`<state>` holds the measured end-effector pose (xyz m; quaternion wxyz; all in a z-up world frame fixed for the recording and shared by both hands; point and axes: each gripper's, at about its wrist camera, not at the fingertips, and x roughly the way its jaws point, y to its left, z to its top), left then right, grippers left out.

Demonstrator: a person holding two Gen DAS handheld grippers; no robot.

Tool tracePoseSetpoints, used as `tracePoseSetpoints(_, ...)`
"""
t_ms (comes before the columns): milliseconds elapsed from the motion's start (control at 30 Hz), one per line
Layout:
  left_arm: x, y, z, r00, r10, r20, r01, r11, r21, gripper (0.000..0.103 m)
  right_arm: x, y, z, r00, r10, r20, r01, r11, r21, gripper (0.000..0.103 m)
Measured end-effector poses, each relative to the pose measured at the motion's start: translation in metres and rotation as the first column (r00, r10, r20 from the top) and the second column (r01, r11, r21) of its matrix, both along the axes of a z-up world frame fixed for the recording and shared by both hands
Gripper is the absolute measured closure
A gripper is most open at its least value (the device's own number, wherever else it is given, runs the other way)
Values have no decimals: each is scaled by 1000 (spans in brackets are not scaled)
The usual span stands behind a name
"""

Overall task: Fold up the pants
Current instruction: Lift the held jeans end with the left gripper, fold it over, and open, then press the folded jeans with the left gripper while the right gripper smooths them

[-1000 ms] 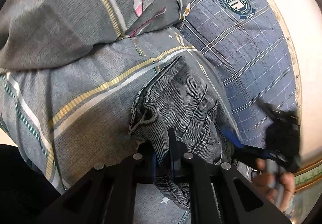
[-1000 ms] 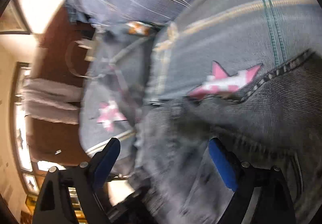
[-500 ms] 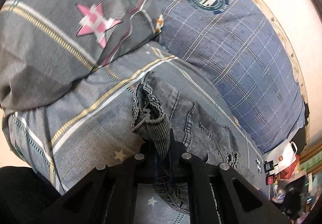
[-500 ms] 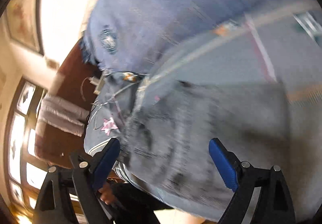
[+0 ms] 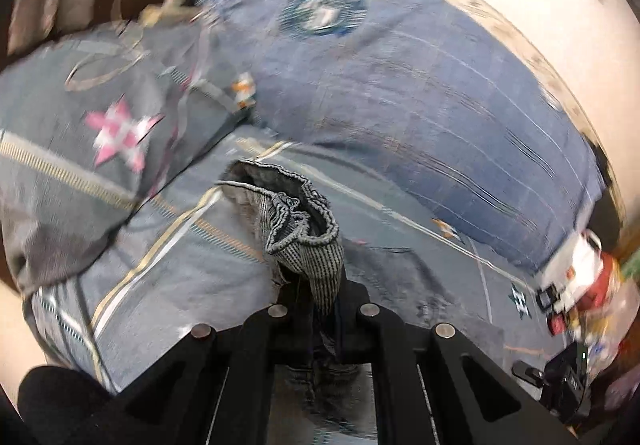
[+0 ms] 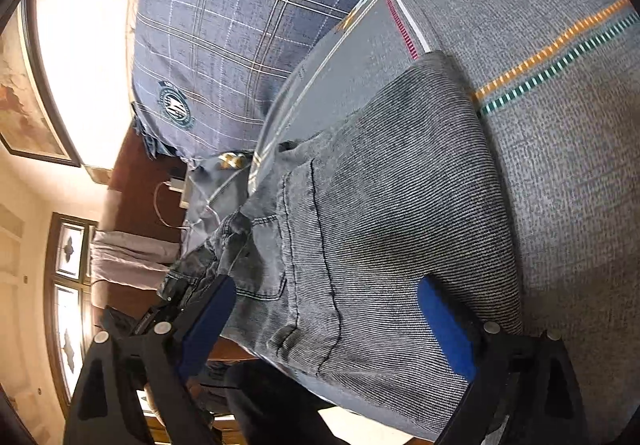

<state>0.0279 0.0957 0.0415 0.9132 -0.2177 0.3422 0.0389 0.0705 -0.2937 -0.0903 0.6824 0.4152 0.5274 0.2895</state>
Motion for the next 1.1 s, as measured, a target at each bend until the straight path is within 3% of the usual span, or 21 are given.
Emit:
tracePoseSetpoints(100,-3,-43,18,994,-96,54,91,992,84,97,-3,-3,-1,1000,-10,11,9,1000,21,9)
tracePoseSetpoints(200,-7,-94,29,974,-210,82,195,968,154,97,-8,-14,8,999,-24,42,22,998,62,9)
tracePoseSetpoints(300,-12,-154,28,935,-346,84,321,921,221,97,-16,-35,25,993,-77,94,67,992,105,9)
tracePoseSetpoints(367,-15,-195,20,897,-437,63,408,876,258,97,-23,-53,33,985,-123,122,109,987,121,9)
tracePoseSetpoints(467,-16,-245,-12,832,-554,-25,541,800,259,97,-40,-89,41,966,-210,148,192,974,124,9)
tracePoseSetpoints(533,-7,-278,-53,765,-621,-174,644,724,246,94,-49,-115,40,952,-266,149,250,961,117,9)
tracePoseSetpoints(600,-1,-288,-81,733,-624,-271,679,695,236,93,-55,-131,38,944,-300,139,290,953,92,9)
tracePoseSetpoints(667,-5,-278,-71,733,-639,-235,679,706,199,90,-59,-140,38,940,-316,126,308,948,81,9)
tracePoseSetpoints(733,-11,-260,-46,723,-667,-179,690,712,132,73,-61,-140,43,940,-311,141,304,950,66,9)
tracePoseSetpoints(767,-17,-247,-30,724,-676,-137,689,717,107,67,-60,-137,48,941,-303,147,297,953,61,9)
tracePoseSetpoints(800,-25,-234,-15,735,-672,-87,678,729,99,55,-59,-131,54,945,-287,159,280,958,64,9)
tracePoseSetpoints(833,-33,-215,-1,754,-656,-31,656,748,101,44,-57,-122,61,949,-264,169,257,964,65,9)
tracePoseSetpoints(900,-43,-177,19,802,-595,56,588,802,103,38,-52,-101,75,962,-198,188,189,980,67,9)
tracePoseSetpoints(933,-44,-153,25,840,-537,77,528,842,111,38,-49,-88,80,968,-166,189,154,985,76,9)
tracePoseSetpoints(1000,-35,-124,20,895,-444,48,436,892,119,38,-45,-62,88,976,-101,191,78,989,124,9)
tracePoseSetpoints(1100,-19,-101,-1,925,-378,-33,379,922,77,38,-41,-24,79,990,-21,136,-4,983,182,9)
